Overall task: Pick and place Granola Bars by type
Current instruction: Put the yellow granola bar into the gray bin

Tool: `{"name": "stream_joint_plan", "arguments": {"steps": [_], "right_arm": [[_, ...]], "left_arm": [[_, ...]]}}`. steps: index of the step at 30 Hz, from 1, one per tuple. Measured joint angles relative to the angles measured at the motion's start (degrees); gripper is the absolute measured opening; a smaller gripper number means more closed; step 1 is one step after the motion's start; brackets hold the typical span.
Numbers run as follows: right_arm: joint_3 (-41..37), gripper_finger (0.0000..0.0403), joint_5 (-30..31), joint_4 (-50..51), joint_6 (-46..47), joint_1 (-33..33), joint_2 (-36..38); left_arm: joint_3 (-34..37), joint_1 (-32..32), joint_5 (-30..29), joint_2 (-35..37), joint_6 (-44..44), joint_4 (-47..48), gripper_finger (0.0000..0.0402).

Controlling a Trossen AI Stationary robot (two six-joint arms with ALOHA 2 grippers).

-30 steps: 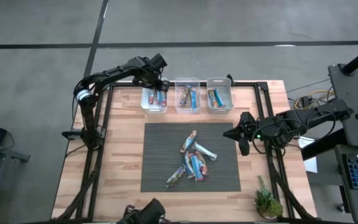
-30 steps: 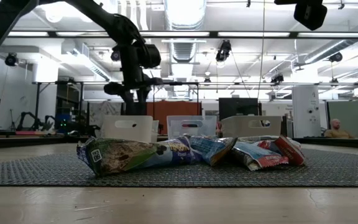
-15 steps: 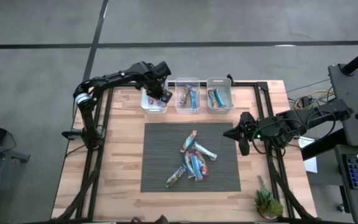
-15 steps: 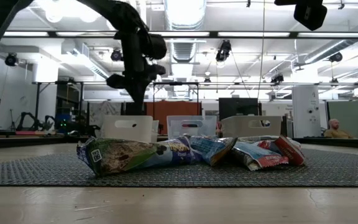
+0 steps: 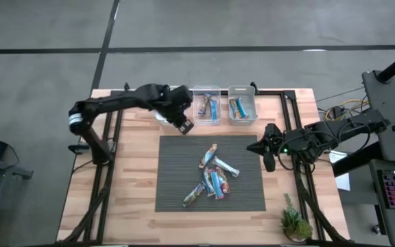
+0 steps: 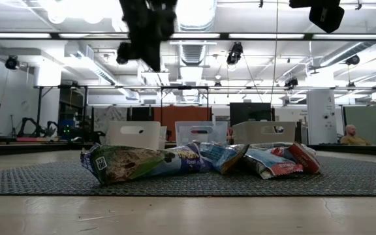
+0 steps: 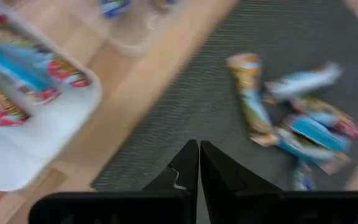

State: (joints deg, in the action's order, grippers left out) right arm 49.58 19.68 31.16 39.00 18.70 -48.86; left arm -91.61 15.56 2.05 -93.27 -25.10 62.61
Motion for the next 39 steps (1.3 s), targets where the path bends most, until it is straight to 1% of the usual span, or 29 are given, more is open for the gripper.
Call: {"name": "stream_joint_plan", "arguments": {"steps": [6, 12, 19, 25, 31, 35, 39], "right_arm": [[0.00, 0.0009, 0.00, 0.00, 0.00, 0.00, 0.00], [0.00, 0.0009, 0.00, 0.00, 0.00, 0.02, 0.00], [0.00, 0.0009, -0.04, -0.15, 1.33, 0.00, -0.14], [0.20, 0.0009, -0.16, -0.73, 1.35, 0.00, -1.92], [2.51, 0.0009, -0.22, -0.65, 1.07, 0.00, -4.85], [4.67, 0.0009, -0.22, 0.13, 0.88, 0.00, -6.80], [7.16, 0.0009, -0.22, 0.41, -0.23, 0.01, -8.66]], "left_arm": [[0.00, -9.77, 0.02, 6.13, 0.45, -1.06, 0.0000], [0.00, -20.00, -0.11, 10.36, 8.87, -2.71, 0.0000], [0.00, -27.50, -0.68, 12.75, 10.79, -8.09, 0.0000], [0.00, -30.46, -0.64, 12.80, 12.96, -8.78, 0.0000], [0.06, -31.05, -0.94, 12.74, 12.89, -4.72, 0.0000], [0.32, -31.04, -4.56, 13.35, 12.84, -2.42, 0.0000], [2.22, -31.04, -6.65, 16.06, 12.83, -4.87, 0.0000]]}}
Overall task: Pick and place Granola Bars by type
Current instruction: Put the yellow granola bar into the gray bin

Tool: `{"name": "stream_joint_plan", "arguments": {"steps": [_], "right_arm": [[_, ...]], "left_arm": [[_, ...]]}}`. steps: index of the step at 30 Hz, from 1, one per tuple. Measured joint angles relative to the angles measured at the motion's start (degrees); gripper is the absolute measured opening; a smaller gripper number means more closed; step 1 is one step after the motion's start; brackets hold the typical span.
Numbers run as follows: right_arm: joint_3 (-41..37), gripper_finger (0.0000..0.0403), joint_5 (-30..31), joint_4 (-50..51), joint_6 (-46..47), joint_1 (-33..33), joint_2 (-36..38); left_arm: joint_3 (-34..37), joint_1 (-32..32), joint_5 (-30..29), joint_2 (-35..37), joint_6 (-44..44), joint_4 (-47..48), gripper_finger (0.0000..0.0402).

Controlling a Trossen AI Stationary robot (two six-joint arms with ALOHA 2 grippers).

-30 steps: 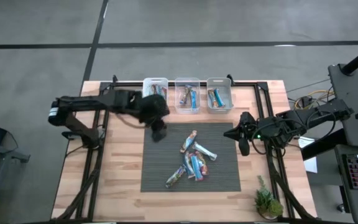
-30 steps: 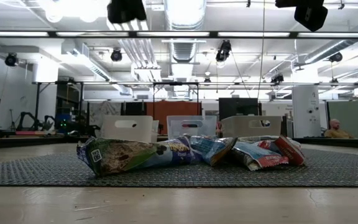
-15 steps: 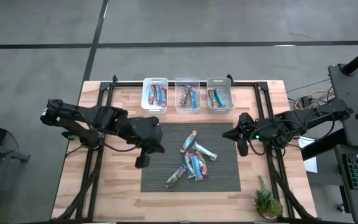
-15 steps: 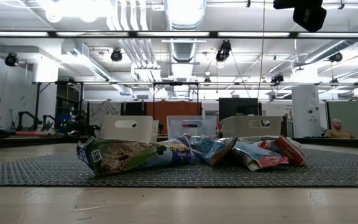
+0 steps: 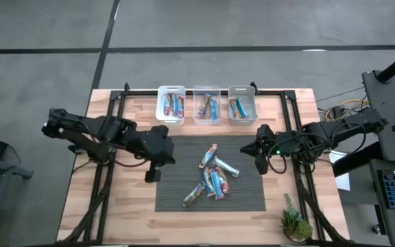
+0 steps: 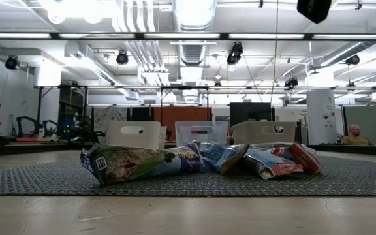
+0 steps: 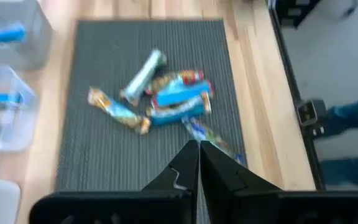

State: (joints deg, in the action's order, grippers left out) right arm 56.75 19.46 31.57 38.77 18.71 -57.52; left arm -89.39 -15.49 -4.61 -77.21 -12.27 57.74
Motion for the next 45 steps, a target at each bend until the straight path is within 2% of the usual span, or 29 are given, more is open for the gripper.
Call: {"name": "stream_joint_plan", "arguments": {"steps": [5, 9, 15, 21, 24, 34, 40, 45], "right_arm": [[3.62, 0.0009, 0.02, 2.00, -1.70, -0.01, -2.55], [7.03, 0.0009, 0.02, 6.46, -1.61, 0.01, -4.95], [13.60, 0.0009, -0.14, 14.93, -1.23, -1.23, -9.71], [19.93, 0.0009, -2.67, 22.65, -1.81, -4.24, -14.32], [21.93, 0.0009, -4.98, 25.54, -2.81, -6.22, -16.24], [22.08, 0.0009, -11.54, 25.68, -4.47, -11.72, -18.67], [22.18, 0.0009, -12.65, 25.66, -4.16, -12.25, -19.85], [22.19, 0.0011, -12.68, 27.39, -0.47, -12.36, -20.56]], "left_arm": [[6.28, 0.00, -1.11, 7.14, -0.30, -7.88, 0.0000], [10.28, 0.00, -3.40, 12.39, -3.13, -9.99, 0.0000], [13.08, -0.04, -12.46, 18.28, -1.93, -9.01, 0.0000], [14.69, 0.06, -16.47, 21.89, -1.22, -2.99, 0.0000], [14.69, 0.43, -16.67, 22.91, -1.20, -1.08, 0.0000], [14.67, 1.83, -15.64, 23.61, 0.79, 0.84, 0.0000], [14.67, 2.77, -15.22, 23.74, 1.77, 2.21, 0.0000], [14.67, 3.15, -14.35, 23.89, 2.01, 2.42, 0.0000]]}}
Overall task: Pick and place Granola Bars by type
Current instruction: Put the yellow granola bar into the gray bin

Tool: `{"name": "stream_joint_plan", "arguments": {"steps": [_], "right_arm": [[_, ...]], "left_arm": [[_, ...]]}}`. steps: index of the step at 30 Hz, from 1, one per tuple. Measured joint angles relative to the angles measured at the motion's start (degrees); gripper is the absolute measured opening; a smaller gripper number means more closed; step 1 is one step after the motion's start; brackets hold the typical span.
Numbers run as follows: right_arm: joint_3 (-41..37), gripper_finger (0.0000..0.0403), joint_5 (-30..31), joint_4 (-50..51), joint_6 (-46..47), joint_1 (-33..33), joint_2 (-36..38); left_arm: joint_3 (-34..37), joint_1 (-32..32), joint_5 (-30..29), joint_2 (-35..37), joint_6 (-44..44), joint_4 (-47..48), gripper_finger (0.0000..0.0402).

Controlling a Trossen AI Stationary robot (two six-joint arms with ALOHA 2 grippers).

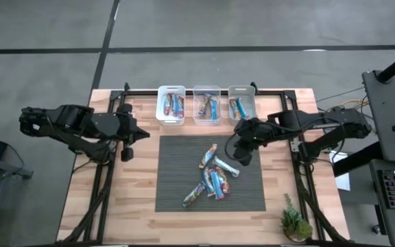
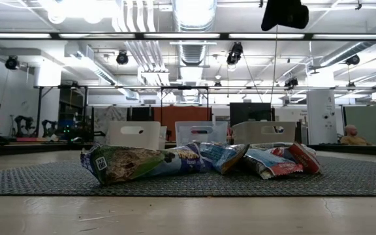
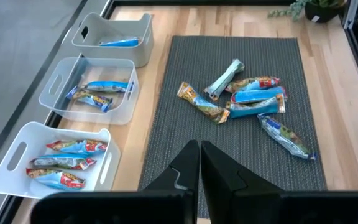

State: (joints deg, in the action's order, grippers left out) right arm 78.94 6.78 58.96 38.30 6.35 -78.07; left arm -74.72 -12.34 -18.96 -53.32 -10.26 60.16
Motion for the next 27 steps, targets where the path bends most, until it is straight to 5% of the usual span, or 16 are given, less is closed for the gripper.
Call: {"name": "stream_joint_plan", "arguments": {"steps": [17, 27], "right_arm": [[-0.20, 0.0188, -4.13, 3.25, 1.69, -0.04, -11.00], [-0.22, 0.0216, -7.82, 1.57, -1.25, 0.00, -21.00]], "left_arm": [[0.03, 0.10, -0.44, -0.10, 0.02, -0.08, 0.0000], [0.04, 0.26, -2.31, -0.13, -0.11, -0.09, 0.0000]]}}
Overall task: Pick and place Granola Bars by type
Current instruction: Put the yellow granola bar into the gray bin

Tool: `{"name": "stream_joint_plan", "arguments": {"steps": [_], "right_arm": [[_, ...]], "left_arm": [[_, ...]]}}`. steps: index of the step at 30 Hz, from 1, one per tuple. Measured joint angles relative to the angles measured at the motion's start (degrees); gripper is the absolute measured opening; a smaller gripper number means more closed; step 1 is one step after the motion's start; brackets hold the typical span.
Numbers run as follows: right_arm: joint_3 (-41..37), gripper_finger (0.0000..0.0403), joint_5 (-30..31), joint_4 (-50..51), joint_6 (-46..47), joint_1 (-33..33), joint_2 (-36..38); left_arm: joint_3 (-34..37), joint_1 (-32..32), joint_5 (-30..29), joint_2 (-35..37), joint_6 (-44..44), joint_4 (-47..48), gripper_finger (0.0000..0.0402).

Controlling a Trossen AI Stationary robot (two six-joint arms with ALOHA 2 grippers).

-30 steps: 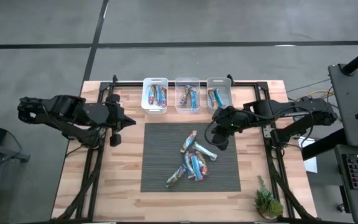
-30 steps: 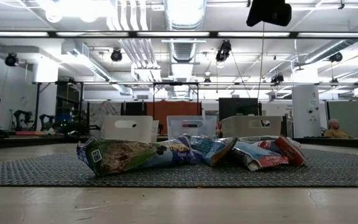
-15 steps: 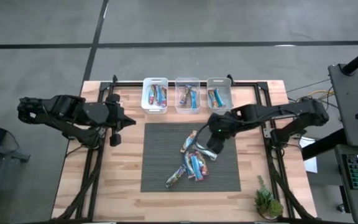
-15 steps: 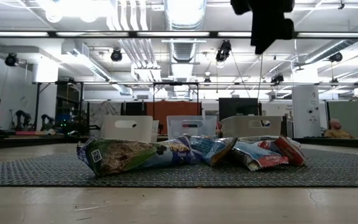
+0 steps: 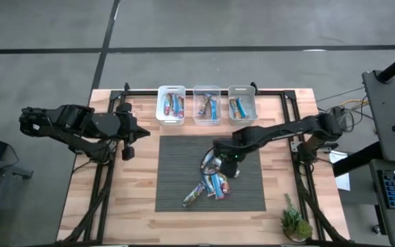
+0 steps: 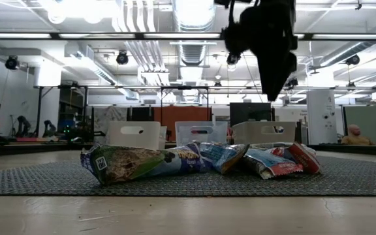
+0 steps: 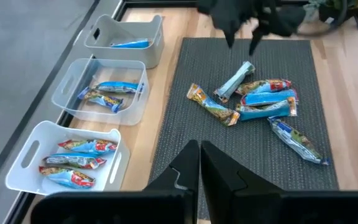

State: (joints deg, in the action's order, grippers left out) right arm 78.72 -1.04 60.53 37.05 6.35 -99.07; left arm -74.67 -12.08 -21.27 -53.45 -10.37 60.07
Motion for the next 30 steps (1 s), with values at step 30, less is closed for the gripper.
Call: {"name": "stream_joint_plan", "arguments": {"steps": [30], "right_arm": [[-0.42, 0.0214, -4.85, -5.44, -4.26, -0.15, -17.07]], "left_arm": [[0.02, 0.02, -0.92, -0.13, -1.06, 0.00, 0.0000]]}}
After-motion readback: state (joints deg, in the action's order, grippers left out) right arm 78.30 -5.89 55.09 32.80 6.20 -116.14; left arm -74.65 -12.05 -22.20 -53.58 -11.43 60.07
